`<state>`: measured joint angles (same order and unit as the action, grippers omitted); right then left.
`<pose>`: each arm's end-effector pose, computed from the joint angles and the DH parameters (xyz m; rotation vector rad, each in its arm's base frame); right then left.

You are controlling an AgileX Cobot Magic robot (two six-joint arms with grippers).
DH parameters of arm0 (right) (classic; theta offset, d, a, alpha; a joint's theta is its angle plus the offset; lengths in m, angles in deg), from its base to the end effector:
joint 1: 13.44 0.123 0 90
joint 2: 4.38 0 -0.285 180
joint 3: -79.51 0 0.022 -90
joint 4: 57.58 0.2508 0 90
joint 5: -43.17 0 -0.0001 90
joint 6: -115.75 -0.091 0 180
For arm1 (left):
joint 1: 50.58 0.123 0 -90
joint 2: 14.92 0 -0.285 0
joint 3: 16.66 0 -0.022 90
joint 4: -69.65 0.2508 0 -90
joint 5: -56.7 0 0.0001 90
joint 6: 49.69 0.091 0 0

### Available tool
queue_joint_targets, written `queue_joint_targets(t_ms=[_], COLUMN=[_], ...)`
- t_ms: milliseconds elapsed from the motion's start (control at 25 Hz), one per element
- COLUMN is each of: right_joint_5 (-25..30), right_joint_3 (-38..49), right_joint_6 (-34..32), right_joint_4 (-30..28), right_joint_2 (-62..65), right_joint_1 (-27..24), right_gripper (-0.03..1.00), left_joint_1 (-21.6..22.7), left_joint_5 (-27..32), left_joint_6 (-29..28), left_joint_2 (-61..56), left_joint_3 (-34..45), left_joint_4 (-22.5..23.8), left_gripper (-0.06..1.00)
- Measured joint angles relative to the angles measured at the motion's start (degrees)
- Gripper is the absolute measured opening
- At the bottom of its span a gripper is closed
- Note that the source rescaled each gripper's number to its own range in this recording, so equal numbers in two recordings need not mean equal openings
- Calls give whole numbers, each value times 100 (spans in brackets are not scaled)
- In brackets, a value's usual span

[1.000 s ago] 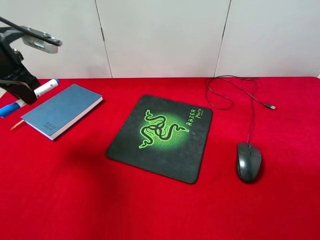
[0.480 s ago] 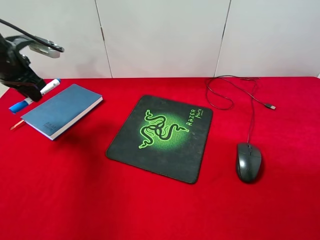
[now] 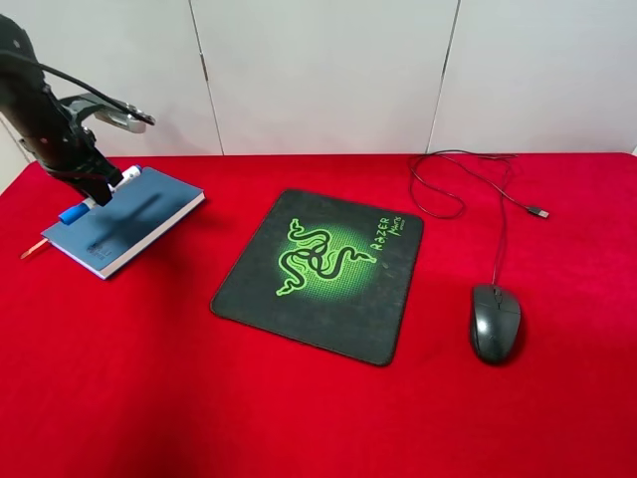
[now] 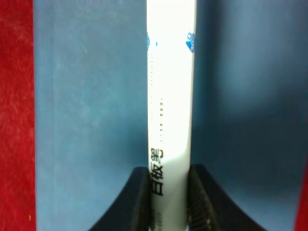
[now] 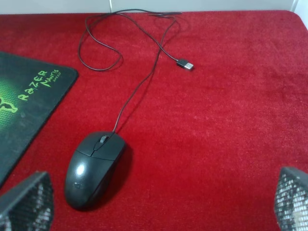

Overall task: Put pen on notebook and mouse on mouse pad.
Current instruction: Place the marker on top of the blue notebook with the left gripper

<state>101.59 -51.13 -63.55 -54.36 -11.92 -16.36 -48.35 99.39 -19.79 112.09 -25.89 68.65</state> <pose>-0.0021 0.0045 0.2769 0.0381 2.0112 0.0267 0.4337 0.0158 0.1674 0.6567 2.7301 0.1148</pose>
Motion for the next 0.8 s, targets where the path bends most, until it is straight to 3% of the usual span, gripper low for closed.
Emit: queue_joint_targets(t_ms=[800], right_joint_5=[0], right_joint_3=[0], right_joint_6=[0], right_joint_4=[0], right_joint_2=[0], right_joint_1=[0], right_gripper=[100], left_joint_1=[0], left_joint_5=[-273], left_joint_6=[10], left_joint_2=[543], left_joint_3=[-83], left_joint_4=[-281], left_gripper=[1])
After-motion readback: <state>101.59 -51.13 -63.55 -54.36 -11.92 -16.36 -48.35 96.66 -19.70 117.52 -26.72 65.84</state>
